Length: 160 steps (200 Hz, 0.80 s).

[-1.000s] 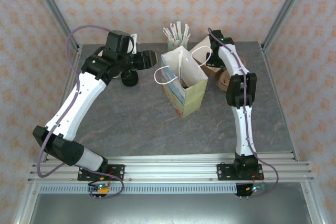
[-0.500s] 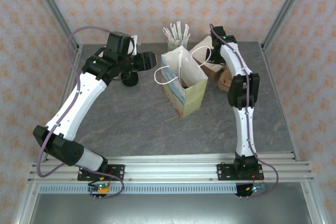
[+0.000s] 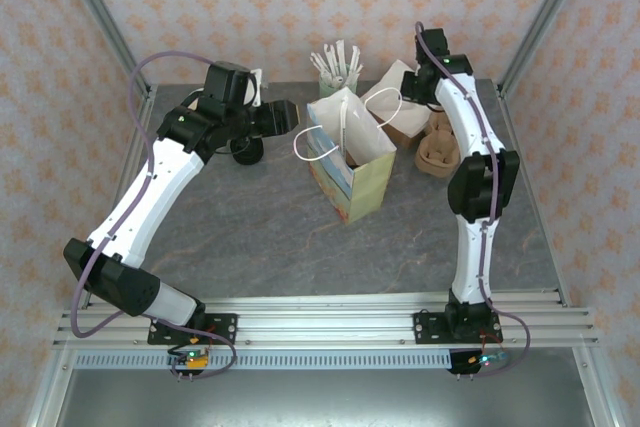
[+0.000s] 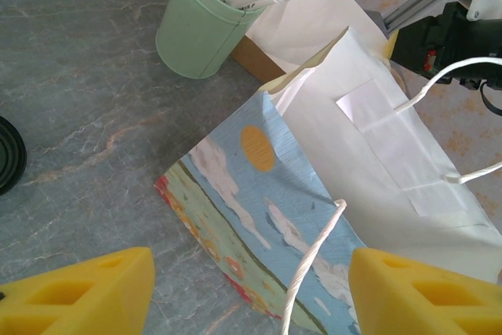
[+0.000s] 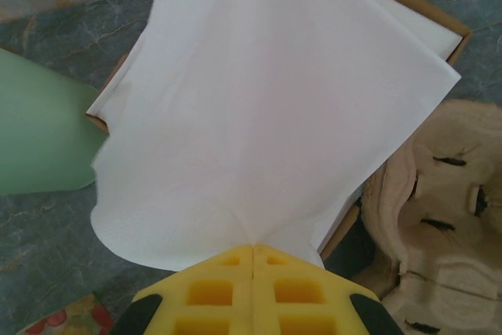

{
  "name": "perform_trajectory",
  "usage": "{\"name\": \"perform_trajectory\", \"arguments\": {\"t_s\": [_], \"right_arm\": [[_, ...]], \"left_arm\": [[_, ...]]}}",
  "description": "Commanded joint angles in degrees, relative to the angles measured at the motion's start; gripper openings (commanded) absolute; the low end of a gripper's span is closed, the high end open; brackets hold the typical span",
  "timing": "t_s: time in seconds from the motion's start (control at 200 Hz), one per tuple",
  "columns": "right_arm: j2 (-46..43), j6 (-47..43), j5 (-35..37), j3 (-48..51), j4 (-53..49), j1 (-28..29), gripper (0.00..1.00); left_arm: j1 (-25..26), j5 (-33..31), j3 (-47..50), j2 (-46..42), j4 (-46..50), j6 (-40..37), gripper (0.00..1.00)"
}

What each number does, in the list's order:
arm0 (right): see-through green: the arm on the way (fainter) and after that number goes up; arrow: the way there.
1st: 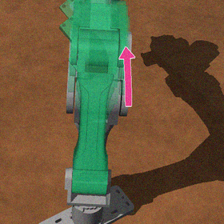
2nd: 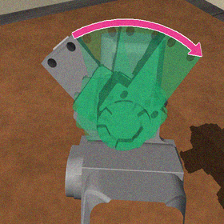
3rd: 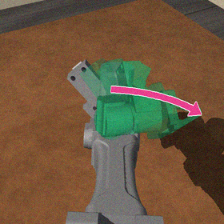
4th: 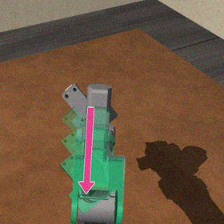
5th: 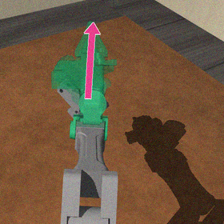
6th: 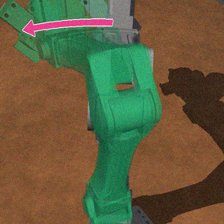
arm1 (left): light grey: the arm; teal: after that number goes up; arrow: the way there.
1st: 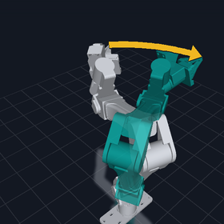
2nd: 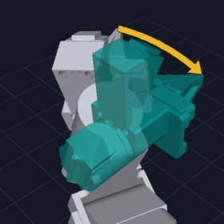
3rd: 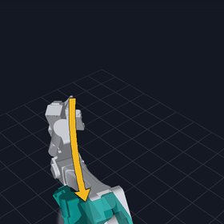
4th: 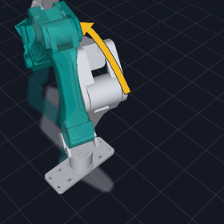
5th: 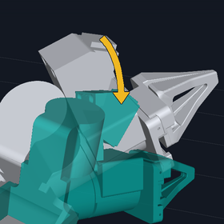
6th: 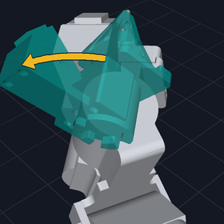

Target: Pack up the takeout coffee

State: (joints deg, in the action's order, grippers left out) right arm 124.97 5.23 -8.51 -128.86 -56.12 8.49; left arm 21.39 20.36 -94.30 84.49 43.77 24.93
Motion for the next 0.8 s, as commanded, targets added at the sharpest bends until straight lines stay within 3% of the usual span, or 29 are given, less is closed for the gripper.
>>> {"name": "perform_trajectory", "arguments": {"t_s": [0.0, 0.185, 0.571, 0.796], "right_arm": [[-0.9, 1.2, -2.3, 3.5, -1.2, 0.1, 0.0], [0.4, 1.9, -5.1, 8.6, 0.8, 0.1, 0.0], [-0.5, -0.3, -2.7, 9.2, -1.3, 0.1, 0.28], [-1.5, -0.3, -0.2, 12.3, -0.9, 0.0, 0.33]], "left_arm": [[0.2, -0.7, 0.8, -1.8, -0.1, -1.3, 0.67], [0.2, -0.4, 0.9, -1.5, -0.4, -1.2, 0.67], [0.2, -0.4, 1.2, -1.5, -0.5, -1.0, 0.67], [0.2, 0.0, 1.3, -1.3, -0.6, -1.0, 0.67]]}}
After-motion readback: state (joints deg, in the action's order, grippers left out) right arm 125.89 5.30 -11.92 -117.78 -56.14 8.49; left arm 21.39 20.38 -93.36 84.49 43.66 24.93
